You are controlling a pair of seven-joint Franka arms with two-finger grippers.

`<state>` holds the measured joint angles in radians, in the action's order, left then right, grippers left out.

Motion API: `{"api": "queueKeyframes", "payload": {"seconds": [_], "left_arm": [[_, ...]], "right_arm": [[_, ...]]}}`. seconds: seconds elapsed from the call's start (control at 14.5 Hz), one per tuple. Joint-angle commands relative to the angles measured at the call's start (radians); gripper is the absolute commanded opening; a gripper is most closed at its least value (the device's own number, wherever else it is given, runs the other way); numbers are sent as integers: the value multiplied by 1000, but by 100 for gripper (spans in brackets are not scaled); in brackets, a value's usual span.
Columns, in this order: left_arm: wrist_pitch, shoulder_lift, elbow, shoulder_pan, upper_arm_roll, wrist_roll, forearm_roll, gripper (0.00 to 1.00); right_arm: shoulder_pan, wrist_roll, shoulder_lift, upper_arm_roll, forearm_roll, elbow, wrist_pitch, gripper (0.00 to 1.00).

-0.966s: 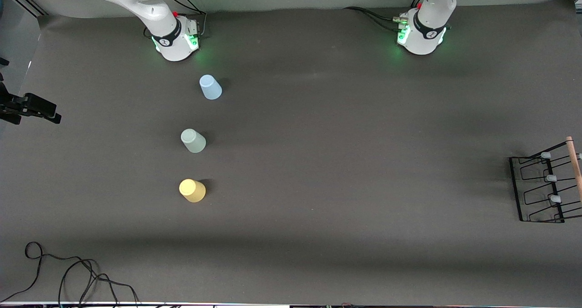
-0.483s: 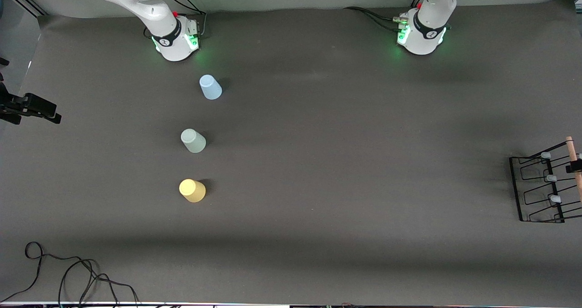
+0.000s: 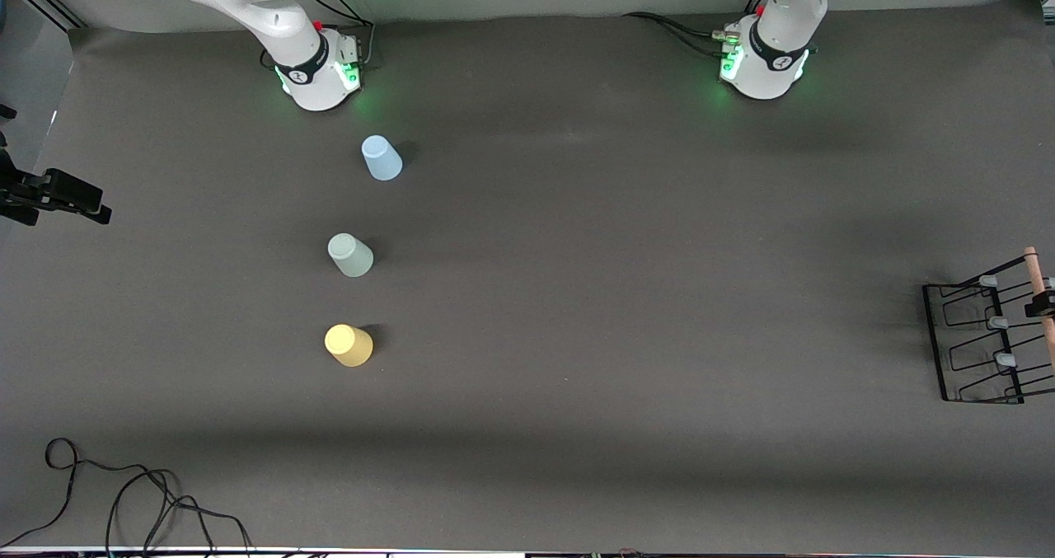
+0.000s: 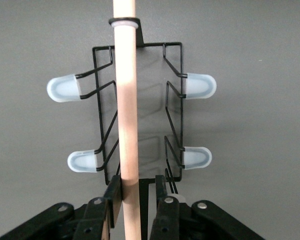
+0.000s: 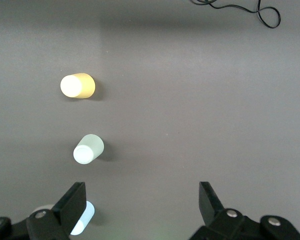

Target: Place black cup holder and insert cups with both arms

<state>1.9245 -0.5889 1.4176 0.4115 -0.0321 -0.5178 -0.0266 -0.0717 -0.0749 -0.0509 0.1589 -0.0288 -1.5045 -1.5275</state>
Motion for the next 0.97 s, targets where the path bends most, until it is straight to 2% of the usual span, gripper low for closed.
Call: {"api": "queueKeyframes", "payload": {"seconds": [0.0,0.14,0.21,0.48,0.9], "left_arm": [[17,-2,14,-10,-2,7,-18,33],[11,1,9,-10,1,5,-18,6],[11,1,9,-11,1,5,-18,0],[-16,14,-45,-34,6,34,2,0],[-166,104,-49,-186,8,188,-1,0]], "right_arm": [[-5,15,-7,1,-5,23,20,100],[-5,14,-7,1,-5,23,20,100],[-5,14,-7,1,-5,23,20,100],[-5,14,-7,1,-5,23,20,100],[-4,9,-6,2,-5,23,20,100]]}}
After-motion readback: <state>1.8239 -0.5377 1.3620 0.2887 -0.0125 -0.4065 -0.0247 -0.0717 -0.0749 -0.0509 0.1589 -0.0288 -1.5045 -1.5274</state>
